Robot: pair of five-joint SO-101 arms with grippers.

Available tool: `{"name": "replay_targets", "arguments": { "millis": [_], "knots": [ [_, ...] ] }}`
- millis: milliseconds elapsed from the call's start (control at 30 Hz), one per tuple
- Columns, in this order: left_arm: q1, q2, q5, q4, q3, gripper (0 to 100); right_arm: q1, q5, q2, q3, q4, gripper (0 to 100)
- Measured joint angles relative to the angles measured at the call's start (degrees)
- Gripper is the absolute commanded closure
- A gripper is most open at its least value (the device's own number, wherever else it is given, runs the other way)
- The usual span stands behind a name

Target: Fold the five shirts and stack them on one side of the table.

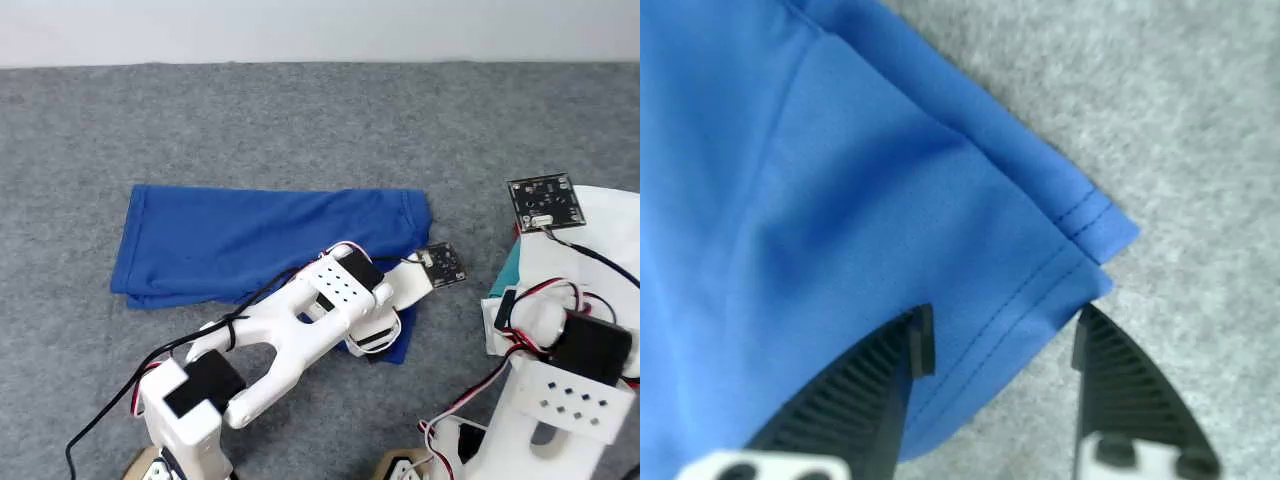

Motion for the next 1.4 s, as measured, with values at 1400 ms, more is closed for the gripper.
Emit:
{"name": "replay_targets", "arguments": {
  "millis": [1400],
  "knots": [
    [-5.7, 1.0, -0.1, 3.0, -16.9, 99, 0.0, 0.0, 0.0, 0.0, 0.0, 98.0]
  ]
}}
